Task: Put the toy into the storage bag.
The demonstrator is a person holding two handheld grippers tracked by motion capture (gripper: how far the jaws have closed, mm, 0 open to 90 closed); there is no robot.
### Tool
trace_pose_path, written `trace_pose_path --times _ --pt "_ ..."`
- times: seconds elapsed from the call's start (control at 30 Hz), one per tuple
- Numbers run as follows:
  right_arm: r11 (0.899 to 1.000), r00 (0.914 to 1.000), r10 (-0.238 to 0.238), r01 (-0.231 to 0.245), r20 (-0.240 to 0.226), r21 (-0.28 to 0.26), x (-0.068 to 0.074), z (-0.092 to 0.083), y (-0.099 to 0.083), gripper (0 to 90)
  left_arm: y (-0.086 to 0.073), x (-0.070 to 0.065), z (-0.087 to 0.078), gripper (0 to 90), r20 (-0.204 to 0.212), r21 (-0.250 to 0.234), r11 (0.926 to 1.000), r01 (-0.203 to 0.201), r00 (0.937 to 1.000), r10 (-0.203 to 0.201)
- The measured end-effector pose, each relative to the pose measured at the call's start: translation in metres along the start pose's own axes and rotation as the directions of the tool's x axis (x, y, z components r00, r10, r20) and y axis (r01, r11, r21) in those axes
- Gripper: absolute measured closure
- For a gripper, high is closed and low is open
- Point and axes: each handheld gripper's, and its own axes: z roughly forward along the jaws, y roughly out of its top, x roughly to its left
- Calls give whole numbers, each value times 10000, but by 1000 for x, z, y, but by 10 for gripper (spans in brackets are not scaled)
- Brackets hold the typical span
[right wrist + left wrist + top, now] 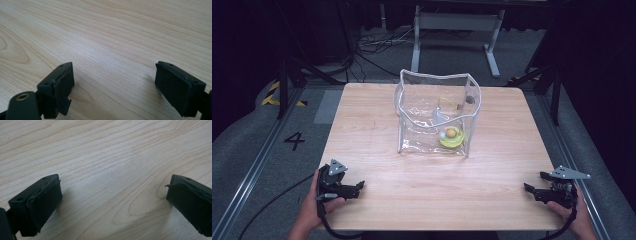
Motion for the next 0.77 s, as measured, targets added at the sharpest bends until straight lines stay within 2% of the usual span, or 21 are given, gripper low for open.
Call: trace_pose_path --times 0.77 --pt "10000 10000 5 -5 -4 -19 0 0 0 157 1 -1 1 1 -110 -20 10000 57 9999 -58"
